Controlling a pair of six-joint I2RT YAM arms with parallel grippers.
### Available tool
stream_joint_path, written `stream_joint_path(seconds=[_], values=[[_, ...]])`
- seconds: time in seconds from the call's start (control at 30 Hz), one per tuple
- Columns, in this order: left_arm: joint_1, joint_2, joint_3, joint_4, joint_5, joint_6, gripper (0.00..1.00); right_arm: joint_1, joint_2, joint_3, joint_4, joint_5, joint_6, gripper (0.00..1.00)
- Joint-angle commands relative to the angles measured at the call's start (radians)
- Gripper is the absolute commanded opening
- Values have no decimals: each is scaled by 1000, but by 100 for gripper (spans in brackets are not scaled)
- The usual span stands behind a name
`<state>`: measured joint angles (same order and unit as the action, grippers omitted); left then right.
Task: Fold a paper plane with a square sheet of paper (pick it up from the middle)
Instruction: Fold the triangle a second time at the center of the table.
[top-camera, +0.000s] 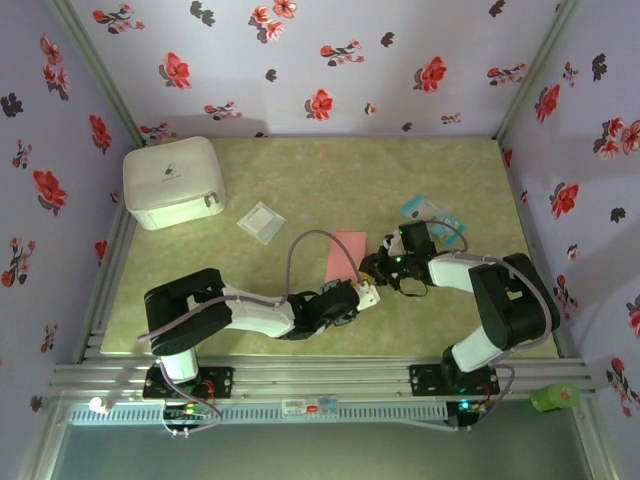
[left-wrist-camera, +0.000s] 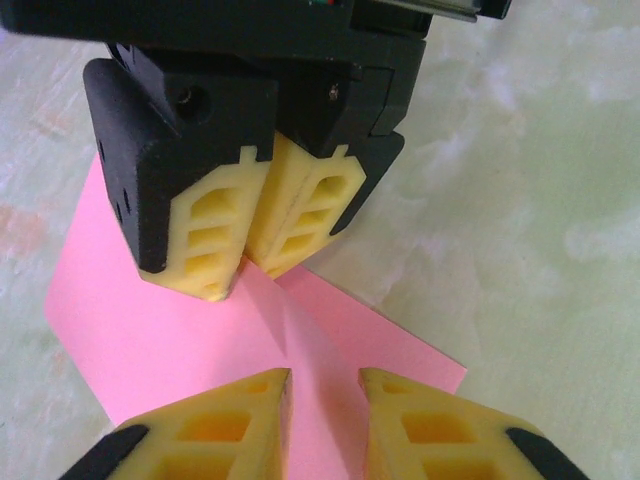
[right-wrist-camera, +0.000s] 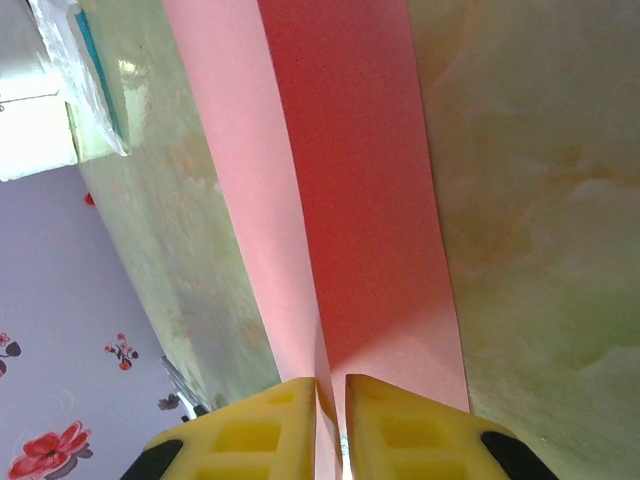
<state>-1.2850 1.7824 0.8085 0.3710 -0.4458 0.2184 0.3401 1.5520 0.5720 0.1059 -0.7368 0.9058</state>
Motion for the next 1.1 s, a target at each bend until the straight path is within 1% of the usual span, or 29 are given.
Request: stream_joint_path(seconds=[0.0,0.23,0.37,0.47,0.53,0.67,0.77,0.83,0.97,1.03,1.07], values=[[-9,-32,-13,25,-23,-20,21,-3,-22,-11,-21,13,-8,15],[-9,-35,-13,22,-23,-59,11,-4,-30,-11,-25,26,-8,17],[-6,-39,-10,13,-21,-109,8,-3,-43,-9,-43,39,-16,20],[3,-49,-2,-11,-6,-167,4,-7,-65,-6,-79,63,-32,24],[19,-63,1,-27,33,-218,3,-8,-88,1,-127,99,-54,31],[81,-86,29,-83,181,-359,0,-18,-165,11,-268,223,-111,37],[122,-77,70,-143,276,-441,0,-27,-246,14,-354,322,-135,38],[139,-71,90,-162,319,-475,0,-29,-295,7,-386,370,-143,38],[176,-64,100,-155,408,-553,0,-33,-352,-10,-410,370,-151,37],[183,-61,106,-160,429,-574,0,-33,-356,-21,-400,336,-153,32],[187,-60,108,-166,435,-582,0,-33,-354,-28,-382,304,-150,28]])
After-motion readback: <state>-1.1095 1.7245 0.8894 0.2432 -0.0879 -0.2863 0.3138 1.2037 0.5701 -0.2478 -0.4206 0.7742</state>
